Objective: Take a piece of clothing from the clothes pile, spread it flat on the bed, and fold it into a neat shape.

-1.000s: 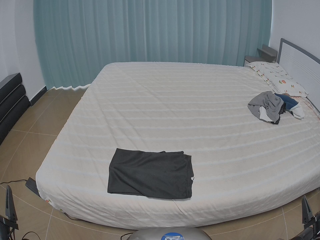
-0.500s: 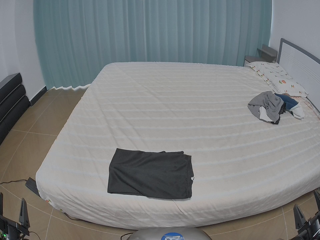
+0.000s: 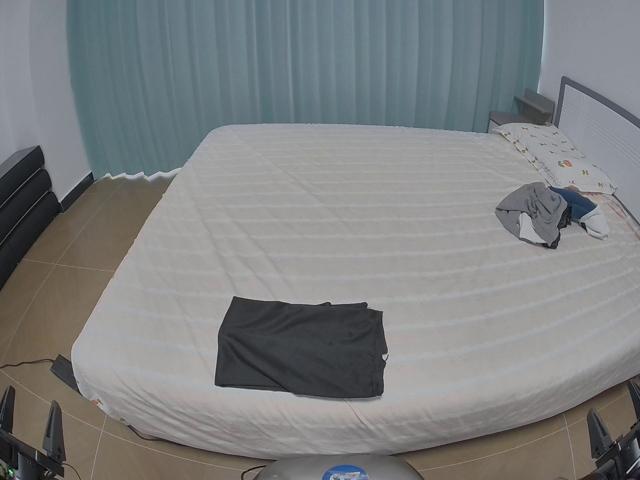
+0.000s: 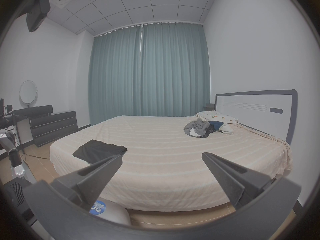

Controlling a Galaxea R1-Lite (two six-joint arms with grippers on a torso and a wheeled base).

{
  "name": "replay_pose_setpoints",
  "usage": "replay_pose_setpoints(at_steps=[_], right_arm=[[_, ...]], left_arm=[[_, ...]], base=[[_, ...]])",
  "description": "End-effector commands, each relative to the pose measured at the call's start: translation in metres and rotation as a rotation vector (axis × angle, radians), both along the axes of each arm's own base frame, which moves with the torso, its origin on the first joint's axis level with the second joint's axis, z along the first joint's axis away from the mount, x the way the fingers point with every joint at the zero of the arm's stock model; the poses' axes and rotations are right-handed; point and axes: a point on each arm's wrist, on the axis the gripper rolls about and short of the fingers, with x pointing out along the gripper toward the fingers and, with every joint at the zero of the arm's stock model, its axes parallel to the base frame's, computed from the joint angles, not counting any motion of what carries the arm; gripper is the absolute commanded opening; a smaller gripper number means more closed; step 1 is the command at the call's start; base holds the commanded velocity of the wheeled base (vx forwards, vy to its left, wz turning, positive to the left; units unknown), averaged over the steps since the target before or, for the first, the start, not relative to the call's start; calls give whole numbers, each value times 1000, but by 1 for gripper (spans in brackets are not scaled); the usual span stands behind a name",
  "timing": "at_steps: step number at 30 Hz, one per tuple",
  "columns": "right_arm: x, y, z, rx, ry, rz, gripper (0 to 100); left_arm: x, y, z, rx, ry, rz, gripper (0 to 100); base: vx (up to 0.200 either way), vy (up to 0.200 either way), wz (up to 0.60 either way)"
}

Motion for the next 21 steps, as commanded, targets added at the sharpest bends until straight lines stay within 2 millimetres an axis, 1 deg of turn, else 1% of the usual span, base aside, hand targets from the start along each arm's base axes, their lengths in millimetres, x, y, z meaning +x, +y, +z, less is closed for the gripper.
replay_pose_setpoints(at_steps=[1, 6, 12, 17, 19, 20, 21], right_arm=[[-1, 0, -1, 6, -8, 1, 100], [-1, 0, -1, 6, -8, 1, 100], [-1, 0, -1, 1, -8, 1, 100], [-1, 0, -1, 1, -8, 1, 100], [-1, 0, -1, 3, -8, 1, 100], [-1, 0, -2, 4, -6, 1, 100], [-1, 0, -2, 4, -6, 1, 100]], left_arm=[[0, 0, -4, -16, 7, -14, 100], [0, -1, -5, -19, 9, -57, 100], [1, -1, -5, -65, 8, -45, 100], [1, -1, -5, -54, 5, -34, 100], [1, -1, -6, -52, 13, -66, 100], [1, -3, -7, -46, 26, -124, 100], [1, -3, -7, -43, 30, -137, 100]], base=[[0, 0, 0], [0, 0, 0], [0, 0, 0], [0, 0, 0], [0, 0, 0], [0, 0, 0], [0, 0, 0]])
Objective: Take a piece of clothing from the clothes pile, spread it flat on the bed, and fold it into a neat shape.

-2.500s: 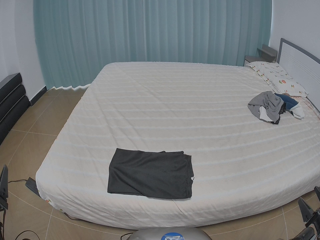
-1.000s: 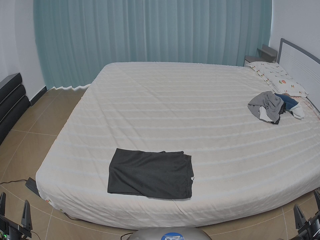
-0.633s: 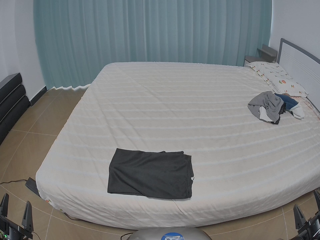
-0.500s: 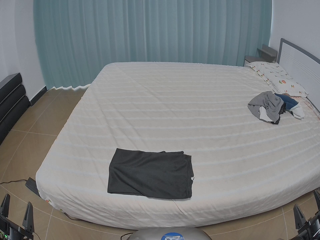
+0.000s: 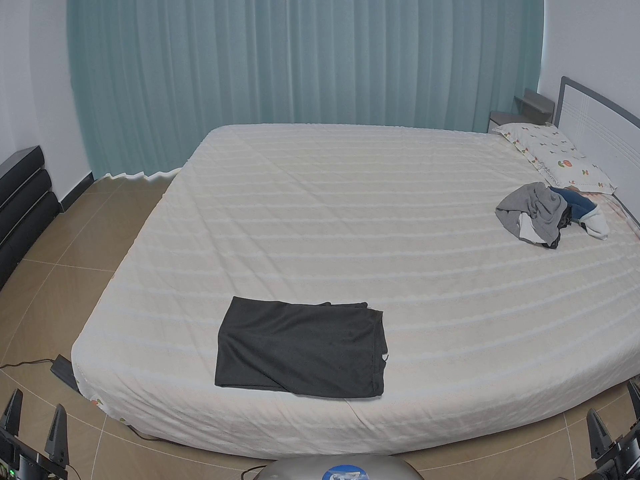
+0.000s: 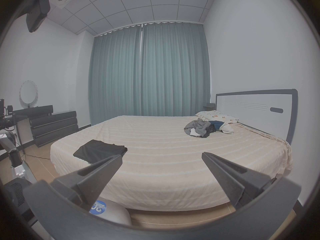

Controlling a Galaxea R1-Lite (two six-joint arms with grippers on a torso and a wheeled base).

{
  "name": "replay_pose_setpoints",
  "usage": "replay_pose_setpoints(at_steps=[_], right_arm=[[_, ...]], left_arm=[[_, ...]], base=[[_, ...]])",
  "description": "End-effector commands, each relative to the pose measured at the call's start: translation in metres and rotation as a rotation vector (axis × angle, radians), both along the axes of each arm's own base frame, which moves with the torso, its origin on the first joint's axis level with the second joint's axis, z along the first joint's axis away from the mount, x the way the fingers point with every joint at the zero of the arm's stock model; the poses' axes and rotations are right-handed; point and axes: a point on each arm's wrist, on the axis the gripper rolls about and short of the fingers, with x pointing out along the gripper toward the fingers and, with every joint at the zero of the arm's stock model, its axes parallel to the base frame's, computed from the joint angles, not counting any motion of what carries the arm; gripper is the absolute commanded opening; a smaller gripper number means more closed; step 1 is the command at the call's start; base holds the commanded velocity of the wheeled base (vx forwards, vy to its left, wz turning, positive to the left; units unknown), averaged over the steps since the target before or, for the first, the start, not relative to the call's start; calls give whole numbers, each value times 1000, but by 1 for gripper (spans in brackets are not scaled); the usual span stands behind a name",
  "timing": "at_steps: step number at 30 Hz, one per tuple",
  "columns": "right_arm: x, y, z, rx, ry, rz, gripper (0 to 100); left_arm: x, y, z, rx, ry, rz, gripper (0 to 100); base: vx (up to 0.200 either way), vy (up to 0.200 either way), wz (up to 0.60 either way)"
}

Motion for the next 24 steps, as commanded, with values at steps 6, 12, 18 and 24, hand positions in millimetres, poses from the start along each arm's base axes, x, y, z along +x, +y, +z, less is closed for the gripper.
replay_pose_setpoints(at_steps=[6, 12, 18, 24], right_arm=[[-1, 0, -1, -3, -9, 0, 100], [-1, 0, -1, -3, -9, 0, 100], [-1, 0, -1, 2, -9, 0, 100], [-1, 0, -1, 0, -9, 0, 100]], left_arm=[[0, -2, -8, 46, 38, -89, 100], [0, -1, -8, 53, 42, -44, 100], [0, -1, -8, 54, 41, -47, 100], [0, -1, -8, 59, 41, -47, 100]], base=[[0, 0, 0], [0, 0, 0], [0, 0, 0], [0, 0, 0]])
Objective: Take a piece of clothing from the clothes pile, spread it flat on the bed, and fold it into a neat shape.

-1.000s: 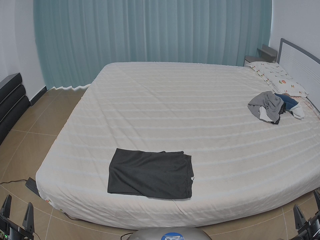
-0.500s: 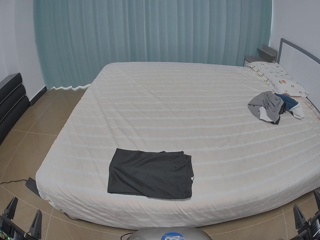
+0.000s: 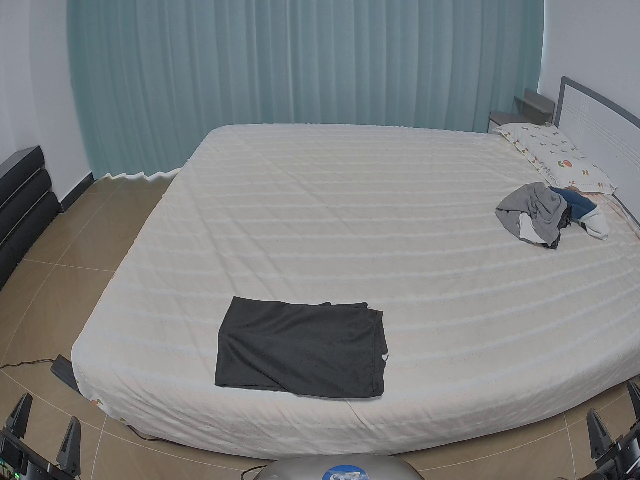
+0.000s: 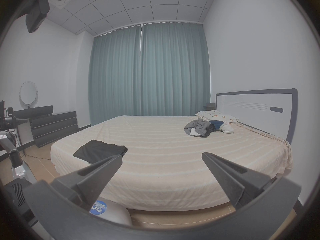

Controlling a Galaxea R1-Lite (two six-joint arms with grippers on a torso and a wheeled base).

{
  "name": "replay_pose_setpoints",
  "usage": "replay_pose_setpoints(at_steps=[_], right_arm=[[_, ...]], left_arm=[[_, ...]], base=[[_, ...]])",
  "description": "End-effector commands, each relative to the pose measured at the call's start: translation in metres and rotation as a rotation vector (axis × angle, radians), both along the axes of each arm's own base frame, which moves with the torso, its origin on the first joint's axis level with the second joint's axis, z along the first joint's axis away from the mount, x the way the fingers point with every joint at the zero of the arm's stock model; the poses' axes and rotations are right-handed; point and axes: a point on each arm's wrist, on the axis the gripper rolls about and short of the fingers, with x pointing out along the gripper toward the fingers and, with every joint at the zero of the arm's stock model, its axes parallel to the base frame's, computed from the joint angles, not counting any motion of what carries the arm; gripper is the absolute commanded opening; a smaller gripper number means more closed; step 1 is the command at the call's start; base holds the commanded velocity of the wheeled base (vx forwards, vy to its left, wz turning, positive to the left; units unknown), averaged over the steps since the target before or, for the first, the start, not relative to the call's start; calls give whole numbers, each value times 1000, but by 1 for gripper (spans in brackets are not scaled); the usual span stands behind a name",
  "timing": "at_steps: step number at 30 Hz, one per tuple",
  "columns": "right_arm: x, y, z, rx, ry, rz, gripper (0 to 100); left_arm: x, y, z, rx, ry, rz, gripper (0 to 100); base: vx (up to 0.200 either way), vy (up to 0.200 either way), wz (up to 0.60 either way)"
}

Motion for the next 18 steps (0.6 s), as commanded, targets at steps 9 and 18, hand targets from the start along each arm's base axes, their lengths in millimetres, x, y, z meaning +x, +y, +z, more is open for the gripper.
replay_pose_setpoints(at_steps=[9, 18], right_arm=[[-1, 0, -2, -1, -10, 0, 100], [-1, 0, -2, 3, -10, 0, 100]], left_arm=[[0, 0, -5, -1, 2, -1, 100], [0, 0, -5, -1, 2, -1, 100]], base=[[0, 0, 0], [0, 0, 0]])
